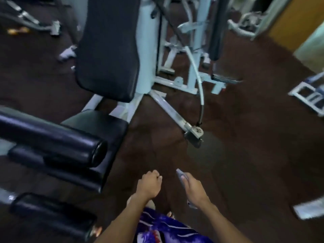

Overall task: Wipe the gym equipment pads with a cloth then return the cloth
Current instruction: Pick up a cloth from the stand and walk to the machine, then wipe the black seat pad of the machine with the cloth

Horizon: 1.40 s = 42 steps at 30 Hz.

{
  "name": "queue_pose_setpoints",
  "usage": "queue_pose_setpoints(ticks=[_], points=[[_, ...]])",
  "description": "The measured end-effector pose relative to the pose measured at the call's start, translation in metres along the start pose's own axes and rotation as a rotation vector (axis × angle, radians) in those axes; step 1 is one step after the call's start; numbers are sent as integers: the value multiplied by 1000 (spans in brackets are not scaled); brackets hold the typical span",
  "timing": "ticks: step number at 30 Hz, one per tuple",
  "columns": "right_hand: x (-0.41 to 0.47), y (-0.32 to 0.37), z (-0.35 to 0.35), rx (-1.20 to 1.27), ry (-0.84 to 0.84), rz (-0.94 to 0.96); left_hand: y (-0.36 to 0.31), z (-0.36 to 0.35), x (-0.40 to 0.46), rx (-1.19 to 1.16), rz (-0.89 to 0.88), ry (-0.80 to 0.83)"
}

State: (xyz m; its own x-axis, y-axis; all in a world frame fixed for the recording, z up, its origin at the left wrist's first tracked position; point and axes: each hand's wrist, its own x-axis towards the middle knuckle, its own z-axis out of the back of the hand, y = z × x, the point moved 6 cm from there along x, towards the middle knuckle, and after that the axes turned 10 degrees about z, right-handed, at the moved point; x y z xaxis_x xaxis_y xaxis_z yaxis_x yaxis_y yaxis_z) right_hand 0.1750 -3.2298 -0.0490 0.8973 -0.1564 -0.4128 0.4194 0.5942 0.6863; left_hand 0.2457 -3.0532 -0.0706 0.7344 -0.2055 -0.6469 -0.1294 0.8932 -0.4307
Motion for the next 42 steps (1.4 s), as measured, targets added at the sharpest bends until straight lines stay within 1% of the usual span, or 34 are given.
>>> queue_pose_setpoints(ticks=[4, 7, 11, 14, 17, 20, 23, 26, 29, 33, 35, 37, 39, 40, 42], points=[[82, 41, 14, -43, 184, 161, -4, 35, 36, -126, 174, -175], [146, 69, 6, -72, 283, 253, 3, 62, 66, -183, 275, -284], [220, 102, -12, -126, 413, 299, 18, 100, 109, -251, 399, -354], [264, 133, -26, -144, 544, 335, 29, 124, 137, -318, 490, -380], [307, 160, -40, -210, 622, 378, 43, 144, 152, -395, 580, -456], [344, 178, -64, -284, 694, 441, 60, 152, 158, -444, 705, -537], [385, 194, -96, -430, 758, 512, 83, 159, 165, -481, 850, -604], [420, 212, -137, -426, 866, 577, 107, 161, 179, -529, 976, -678], [449, 239, -177, -386, 940, 644, 134, 168, 196, -483, 1059, -799], [485, 264, -241, -319, 994, 756, 176, 180, 223, -444, 1127, -930], [496, 272, -272, -268, 995, 781, 199, 185, 233, -428, 1144, -964], [503, 267, -310, -227, 999, 804, 224, 177, 246, -398, 1164, -966], [491, 277, -330, -169, 978, 897, 236, 177, 240, -377, 1167, -974], [484, 271, -346, -152, 984, 945, 244, 170, 242, -359, 1177, -969], [468, 254, -373, -257, 931, 1110, 259, 159, 247, -331, 1202, -961]])
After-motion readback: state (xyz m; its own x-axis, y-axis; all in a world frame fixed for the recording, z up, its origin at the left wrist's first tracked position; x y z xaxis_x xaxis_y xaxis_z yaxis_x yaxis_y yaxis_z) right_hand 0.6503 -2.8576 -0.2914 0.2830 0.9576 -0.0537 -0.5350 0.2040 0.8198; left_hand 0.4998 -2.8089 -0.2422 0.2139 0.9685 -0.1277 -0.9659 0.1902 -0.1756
